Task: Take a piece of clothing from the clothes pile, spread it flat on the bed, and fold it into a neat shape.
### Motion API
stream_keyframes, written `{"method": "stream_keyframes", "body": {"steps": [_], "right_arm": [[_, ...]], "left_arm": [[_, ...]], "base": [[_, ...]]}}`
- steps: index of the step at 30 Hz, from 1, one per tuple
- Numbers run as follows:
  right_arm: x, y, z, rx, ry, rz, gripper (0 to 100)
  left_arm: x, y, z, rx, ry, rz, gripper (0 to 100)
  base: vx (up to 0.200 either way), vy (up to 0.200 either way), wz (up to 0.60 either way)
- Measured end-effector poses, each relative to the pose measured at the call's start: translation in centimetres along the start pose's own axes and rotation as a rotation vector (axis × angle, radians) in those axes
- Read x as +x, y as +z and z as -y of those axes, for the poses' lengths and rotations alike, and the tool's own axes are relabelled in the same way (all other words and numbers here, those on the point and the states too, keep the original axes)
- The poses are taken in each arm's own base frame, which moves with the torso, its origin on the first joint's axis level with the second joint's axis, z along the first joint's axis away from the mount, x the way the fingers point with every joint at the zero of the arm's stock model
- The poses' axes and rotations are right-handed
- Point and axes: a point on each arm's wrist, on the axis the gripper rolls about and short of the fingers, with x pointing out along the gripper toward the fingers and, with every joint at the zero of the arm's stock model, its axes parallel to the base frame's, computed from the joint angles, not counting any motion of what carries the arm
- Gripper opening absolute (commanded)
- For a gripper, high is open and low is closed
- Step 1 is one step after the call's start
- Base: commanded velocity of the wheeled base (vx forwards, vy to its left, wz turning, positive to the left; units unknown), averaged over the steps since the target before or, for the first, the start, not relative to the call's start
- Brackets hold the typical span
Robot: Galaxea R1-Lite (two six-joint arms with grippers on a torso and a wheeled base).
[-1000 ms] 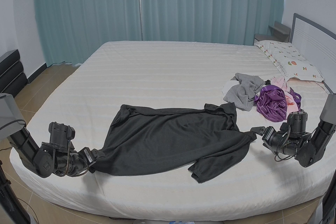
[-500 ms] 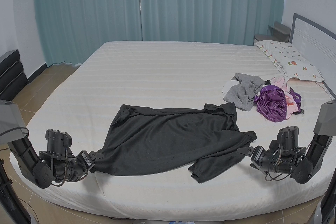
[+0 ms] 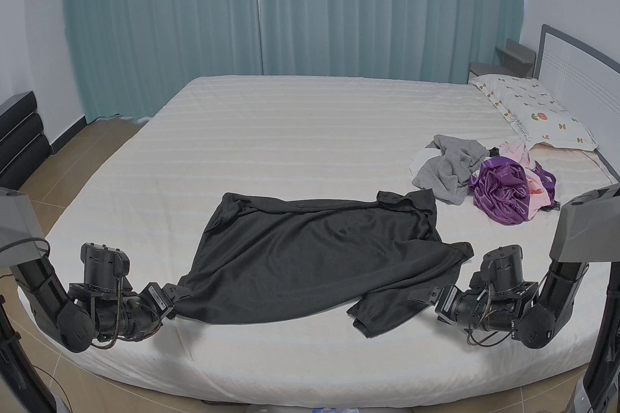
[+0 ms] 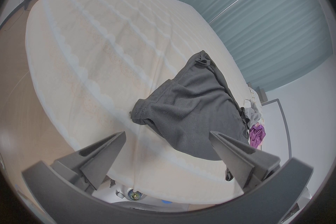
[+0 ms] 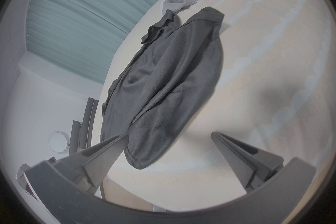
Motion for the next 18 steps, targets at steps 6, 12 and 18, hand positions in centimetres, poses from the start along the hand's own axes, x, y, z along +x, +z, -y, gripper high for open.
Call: {"method": "stream_keyframes", "body": {"steps": [6,12,18], "right_arm": [[2.4,-0.3,-0.5,-0.027,-0.037,0.042,0],[3.7,-0.6,-0.4,-0.039,-0.048,0.059,0],[2.6,-0.8,0.1,-0.035,-0.058,0.058,0]], "left_arm": [[-0.1,0.1,0.0,-0.002,-0.002,0.004,100],[-0.1,0.1,0.0,-0.002,-0.002,0.006,100],[-0.1,0.1,-0.1,-0.002,0.0,0.003,100]], "base": [[0.0,0.0,0.0],[0.0,0.0,0.0],[0.0,0.0,0.0]]}}
